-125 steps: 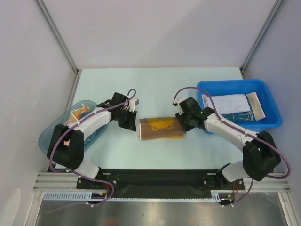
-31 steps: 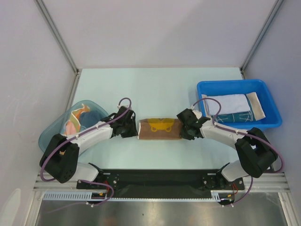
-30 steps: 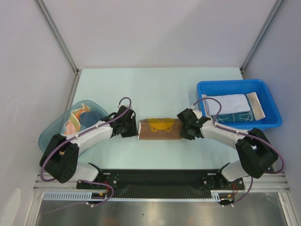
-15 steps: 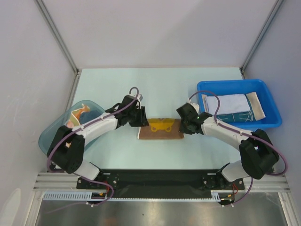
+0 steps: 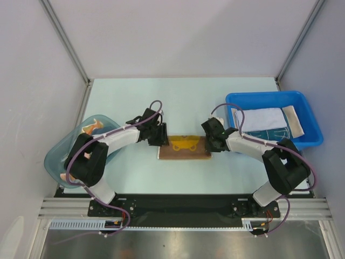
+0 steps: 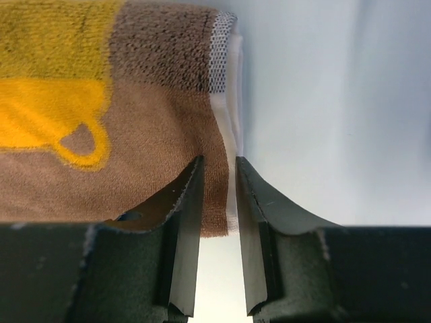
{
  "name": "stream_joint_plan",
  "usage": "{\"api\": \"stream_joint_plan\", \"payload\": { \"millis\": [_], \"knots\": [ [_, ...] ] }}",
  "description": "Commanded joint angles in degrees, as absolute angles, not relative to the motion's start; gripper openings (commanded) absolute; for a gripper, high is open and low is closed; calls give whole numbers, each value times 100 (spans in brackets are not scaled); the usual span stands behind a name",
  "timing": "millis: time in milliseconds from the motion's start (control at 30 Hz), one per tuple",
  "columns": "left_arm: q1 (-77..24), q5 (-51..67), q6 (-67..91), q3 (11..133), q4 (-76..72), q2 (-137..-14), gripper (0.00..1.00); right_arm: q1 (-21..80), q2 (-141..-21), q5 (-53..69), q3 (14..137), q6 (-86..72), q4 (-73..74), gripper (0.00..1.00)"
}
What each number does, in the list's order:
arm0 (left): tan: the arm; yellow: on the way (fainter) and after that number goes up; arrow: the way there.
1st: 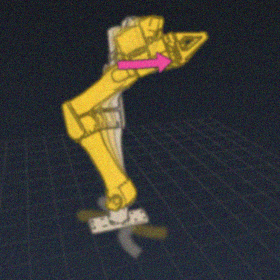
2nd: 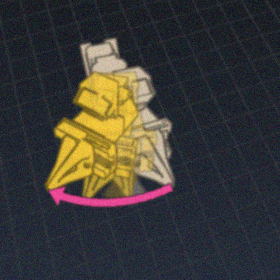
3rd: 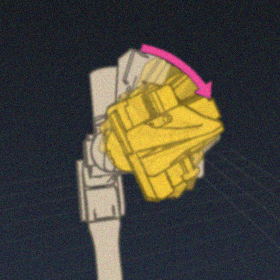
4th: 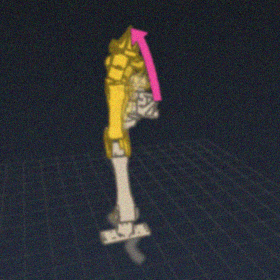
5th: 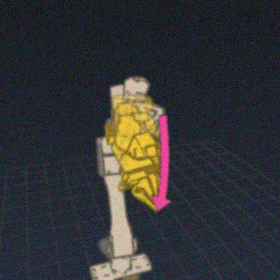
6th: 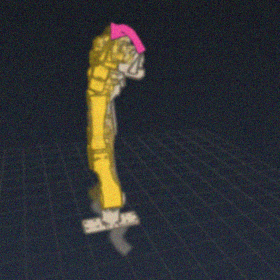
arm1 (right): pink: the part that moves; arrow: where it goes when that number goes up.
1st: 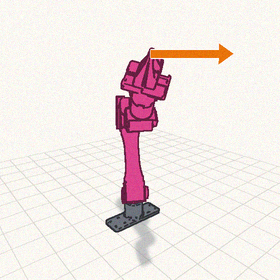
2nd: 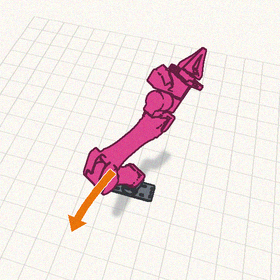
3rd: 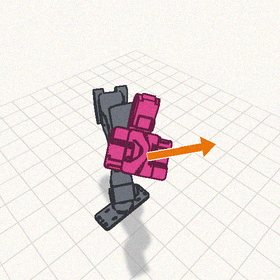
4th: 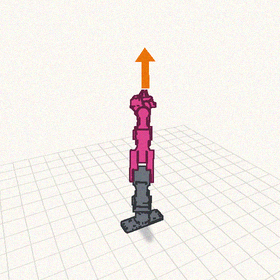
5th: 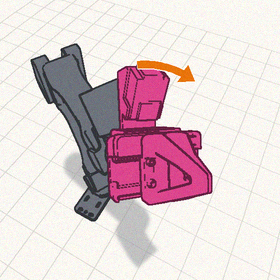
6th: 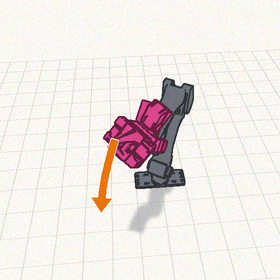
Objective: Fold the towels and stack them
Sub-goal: Fold the towel
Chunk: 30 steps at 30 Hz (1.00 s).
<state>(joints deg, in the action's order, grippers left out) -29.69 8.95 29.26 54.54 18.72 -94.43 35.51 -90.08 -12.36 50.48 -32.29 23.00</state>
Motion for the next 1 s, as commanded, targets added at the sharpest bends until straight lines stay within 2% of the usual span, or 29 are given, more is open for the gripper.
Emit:
{"api": "stream_joint_plan", "payload": {
  "millis": [0, 233, 600, 833, 967],
  "knots": [
    [-2927, 685, 2672, 6115, 2188, -9141, 49, 3568, -8658, -1310, 5422, -2892, 2452, 30],
    [-2892, 1573, 2540, 6267, 1741, -9386, 51, 3445, -8744, -1081, 5634, -2628, 2040, 32],
    [-2611, 1038, 2356, 6205, 1274, -10265, 50, 2997, -9571, -1011, 5571, -1829, 1099, 32],
    [-2628, 668, 2171, 6758, 2134, -9467, 55, 3181, -8913, -1002, 5993, -2056, 2301, 36],
    [-2654, 1088, 2319, 6330, 2216, -8686, 57, 3278, -8412, -195, 5591, -2434, 2568, 37]
  ]
}}
